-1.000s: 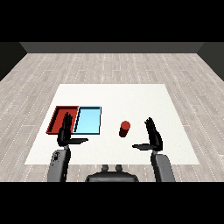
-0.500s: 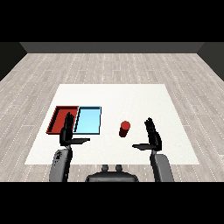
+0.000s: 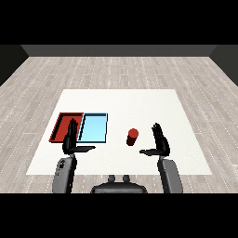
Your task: Pick the red can and put it in the red box
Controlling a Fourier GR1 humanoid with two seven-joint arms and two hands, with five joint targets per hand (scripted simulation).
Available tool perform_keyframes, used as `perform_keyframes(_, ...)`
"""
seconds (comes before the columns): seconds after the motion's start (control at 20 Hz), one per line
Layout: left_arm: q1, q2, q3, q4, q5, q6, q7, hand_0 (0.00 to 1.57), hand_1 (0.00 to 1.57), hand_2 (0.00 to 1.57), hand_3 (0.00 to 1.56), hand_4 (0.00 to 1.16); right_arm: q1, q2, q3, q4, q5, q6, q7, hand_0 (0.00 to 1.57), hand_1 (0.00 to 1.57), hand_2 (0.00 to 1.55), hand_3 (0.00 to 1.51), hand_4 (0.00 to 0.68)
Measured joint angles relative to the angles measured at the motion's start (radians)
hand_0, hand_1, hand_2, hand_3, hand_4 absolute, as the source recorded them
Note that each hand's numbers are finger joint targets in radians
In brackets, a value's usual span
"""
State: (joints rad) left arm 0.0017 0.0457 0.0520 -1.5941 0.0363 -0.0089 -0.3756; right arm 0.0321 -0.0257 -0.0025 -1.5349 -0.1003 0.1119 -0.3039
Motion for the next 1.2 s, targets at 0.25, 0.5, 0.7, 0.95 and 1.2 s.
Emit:
perform_keyframes(0.25,0.004,0.003,0.009,0.004,0.016,-0.013,-0.008,0.00,0.00,0.00,0.00,0.00,-0.056,0.012,0.001,0.069,-0.019,-0.016,0.003,0.00,0.00,0.00,0.00,0.000)
perform_keyframes(0.5,0.016,0.000,0.010,0.024,0.023,-0.027,-0.038,0.00,0.00,0.00,0.00,0.00,-0.126,0.021,0.033,0.169,-0.046,-0.063,-0.017,0.00,0.00,0.00,0.00,0.000)
perform_keyframes(0.7,0.028,-0.002,0.007,-0.001,0.031,-0.029,-0.020,0.00,0.00,0.00,0.00,0.00,-0.140,0.024,0.065,0.225,-0.069,-0.090,-0.055,0.00,0.00,0.00,0.00,0.000)
perform_keyframes(0.95,0.022,-0.008,0.000,-0.033,0.033,-0.019,0.019,0.00,0.00,0.00,0.00,0.00,-0.129,0.025,0.115,0.267,-0.095,-0.109,-0.107,0.00,0.00,0.00,0.00,0.000)
perform_keyframes(1.2,-0.006,0.012,0.028,-0.010,0.044,-0.026,0.021,0.00,0.00,0.00,0.00,0.00,-0.191,0.025,0.122,0.342,-0.141,-0.127,-0.122,0.00,0.00,0.00,0.00,0.000)
